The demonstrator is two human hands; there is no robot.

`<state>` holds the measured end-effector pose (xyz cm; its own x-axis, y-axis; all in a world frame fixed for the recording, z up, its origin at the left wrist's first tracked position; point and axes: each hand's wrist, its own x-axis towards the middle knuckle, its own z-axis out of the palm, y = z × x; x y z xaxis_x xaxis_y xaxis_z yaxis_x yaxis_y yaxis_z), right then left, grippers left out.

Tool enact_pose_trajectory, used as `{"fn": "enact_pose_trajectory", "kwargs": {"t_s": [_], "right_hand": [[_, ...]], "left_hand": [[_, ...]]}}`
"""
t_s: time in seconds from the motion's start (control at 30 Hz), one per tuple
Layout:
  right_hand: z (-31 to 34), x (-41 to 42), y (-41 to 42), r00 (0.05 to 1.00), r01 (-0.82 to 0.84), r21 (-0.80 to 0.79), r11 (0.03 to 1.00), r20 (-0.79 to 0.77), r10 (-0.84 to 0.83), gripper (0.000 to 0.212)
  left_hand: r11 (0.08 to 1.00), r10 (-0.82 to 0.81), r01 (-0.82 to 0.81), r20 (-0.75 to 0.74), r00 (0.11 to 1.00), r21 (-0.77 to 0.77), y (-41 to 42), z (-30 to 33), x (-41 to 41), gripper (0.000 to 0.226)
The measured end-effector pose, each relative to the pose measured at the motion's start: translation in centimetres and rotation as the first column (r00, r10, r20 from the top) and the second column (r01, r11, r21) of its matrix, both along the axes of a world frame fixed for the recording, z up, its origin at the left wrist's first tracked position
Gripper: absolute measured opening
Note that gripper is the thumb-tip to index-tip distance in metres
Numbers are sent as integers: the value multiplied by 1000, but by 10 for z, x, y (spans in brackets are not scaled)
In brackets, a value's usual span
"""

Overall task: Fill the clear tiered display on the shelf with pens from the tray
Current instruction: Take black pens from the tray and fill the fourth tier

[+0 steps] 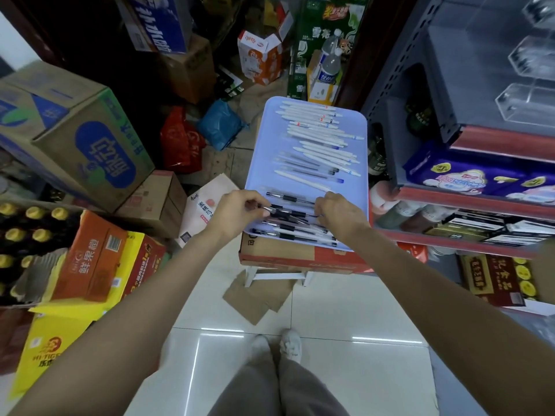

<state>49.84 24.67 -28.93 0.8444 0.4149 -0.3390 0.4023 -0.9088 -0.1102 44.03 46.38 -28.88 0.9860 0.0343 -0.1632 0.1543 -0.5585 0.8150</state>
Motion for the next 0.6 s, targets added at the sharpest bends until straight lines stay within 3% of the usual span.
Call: {"fn": "enact_pose_trajectory", "kwargs": {"t_s": [0.23,0.33,0.43,0.6], "right_hand": [[5,-6,2,999,39,26,999,23,-40,17],[16,-10,-4,988,148,203,968,14,-154,18],[39,-14,-12,945,318,488,813,-99,-310,17],[86,-11,-31,946,317,688,652,-181,-269,10]], "left_hand": [[905,171,-208,-130,977,-370,-1,11,-10,14],[804,245,-318,-208,947,-503,-6,14,-12,7],[713,294,-380,-241,925,-589,-14,25,-3,10],[826,170,-170,-50,984,-537,-51,78,34,5]]}}
